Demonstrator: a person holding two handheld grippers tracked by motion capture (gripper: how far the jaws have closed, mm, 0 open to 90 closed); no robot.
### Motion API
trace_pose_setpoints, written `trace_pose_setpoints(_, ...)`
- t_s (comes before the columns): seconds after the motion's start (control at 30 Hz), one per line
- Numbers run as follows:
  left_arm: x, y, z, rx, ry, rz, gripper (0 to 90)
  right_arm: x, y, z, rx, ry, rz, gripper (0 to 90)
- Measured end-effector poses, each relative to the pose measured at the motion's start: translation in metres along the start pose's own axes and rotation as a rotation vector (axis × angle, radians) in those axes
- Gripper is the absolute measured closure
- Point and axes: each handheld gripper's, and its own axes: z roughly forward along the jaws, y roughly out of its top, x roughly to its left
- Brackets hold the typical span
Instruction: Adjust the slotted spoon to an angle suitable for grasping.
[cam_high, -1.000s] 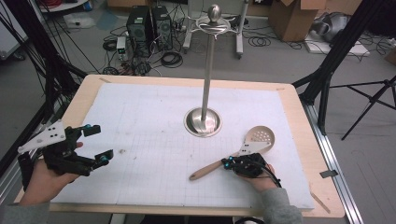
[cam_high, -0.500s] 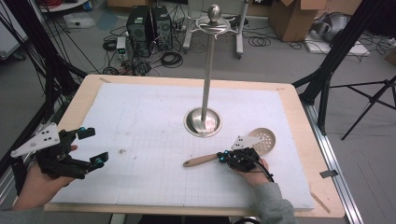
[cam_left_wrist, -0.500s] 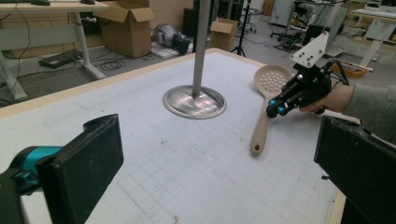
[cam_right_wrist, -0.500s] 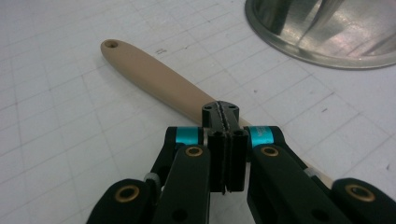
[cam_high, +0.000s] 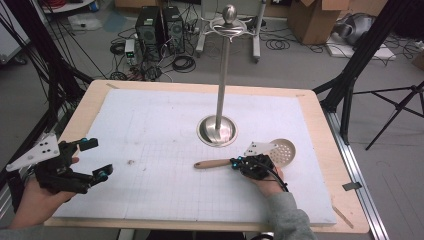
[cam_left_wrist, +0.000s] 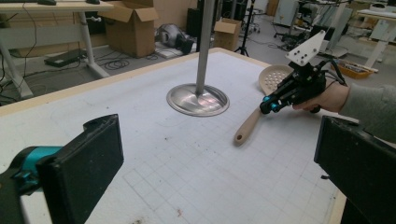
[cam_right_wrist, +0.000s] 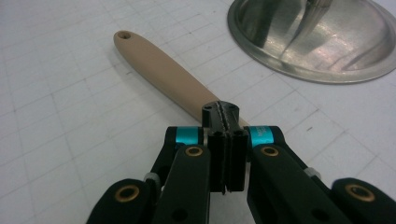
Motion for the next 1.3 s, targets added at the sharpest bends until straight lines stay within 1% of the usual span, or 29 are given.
trace_pose_setpoints(0.27,0.000,-0.002,-0.006,-0.001,0.012,-0.003,1.7,-0.003,0.003,0.007,-0.007,-0.016,0.008,90.0)
trace_pose_setpoints(0.37,0.001,-0.002,-0.007,0.000,0.013,-0.004,1.8,-0.004,0.003,0.008,-0.006,-0.015,0.013,90.0)
trace_pose_setpoints(0.4,0.001,-0.002,-0.007,0.000,0.014,-0.005,1.8,-0.005,0.003,0.004,-0.021,-0.026,0.027,90.0)
trace_pose_setpoints(0.43,0.001,-0.002,-0.007,-0.003,0.012,-0.004,1.8,-0.005,0.003,0.004,-0.021,-0.026,0.027,90.0)
trace_pose_setpoints(0.47,0.001,-0.002,-0.006,-0.002,0.010,-0.005,1.7,-0.009,0.005,-0.005,-0.056,-0.049,0.052,90.0)
trace_pose_setpoints(0.5,0.001,-0.002,-0.006,-0.002,0.010,-0.005,1.7,-0.009,0.005,-0.005,-0.056,-0.049,0.052,90.0)
trace_pose_setpoints(0.57,0.002,-0.003,-0.004,0.002,0.008,-0.010,1.8,-0.015,0.006,-0.018,-0.073,-0.099,0.077,90.0)
trace_pose_setpoints(0.63,0.002,-0.003,-0.003,0.005,0.006,-0.006,1.7,-0.017,0.006,-0.021,-0.075,-0.108,0.079,90.0)
trace_pose_setpoints(0.67,0.001,-0.003,-0.003,0.004,0.004,-0.005,1.8,-0.021,0.004,-0.026,-0.063,-0.128,0.083,90.0)
trace_pose_setpoints(0.7,0.001,-0.003,-0.003,0.004,0.004,-0.005,1.7,-0.021,0.004,-0.026,-0.063,-0.128,0.083,90.0)
trace_pose_setpoints(0.73,0.001,-0.003,-0.003,0.004,0.004,-0.005,1.7,-0.023,0.003,-0.028,-0.062,-0.139,0.085,90.0)
trace_pose_setpoints(0.8,0.000,-0.003,-0.003,0.003,0.004,-0.005,1.8,-0.028,0.000,-0.030,-0.058,-0.162,0.106,90.0)
trace_pose_setpoints(0.9,0.000,-0.003,-0.002,0.007,0.004,-0.001,1.7,-0.030,-0.001,-0.030,-0.047,-0.174,0.119,90.0)
trace_pose_setpoints(0.93,0.000,-0.003,-0.002,0.008,0.003,-0.002,1.8,-0.031,-0.002,-0.028,-0.029,-0.187,0.126,90.0)
trace_pose_setpoints(0.97,0.001,-0.003,-0.001,0.011,0.002,-0.001,1.8,-0.031,-0.002,-0.028,-0.029,-0.187,0.126,90.0)
trace_pose_setpoints(1.0,0.001,-0.004,-0.001,0.011,0.004,-0.001,1.7,-0.032,-0.002,-0.025,-0.011,-0.192,0.124,90.0)
trace_pose_setpoints(1.03,0.001,-0.004,-0.001,0.012,0.003,-0.002,1.7,-0.032,-0.002,-0.025,-0.011,-0.192,0.124,90.0)
trace_pose_setpoints(1.07,0.000,-0.004,-0.001,0.012,0.003,-0.002,1.8,-0.033,-0.003,-0.023,0.004,-0.198,0.121,90.0)
trace_pose_setpoints(1.17,0.000,-0.004,-0.001,0.011,0.003,-0.001,1.7,-0.033,-0.003,-0.022,0.011,-0.199,0.124,90.0)
trace_pose_setpoints(1.3,0.000,-0.004,-0.001,0.011,0.004,-0.001,1.8,-0.035,-0.004,-0.022,0.015,-0.213,0.128,90.0)
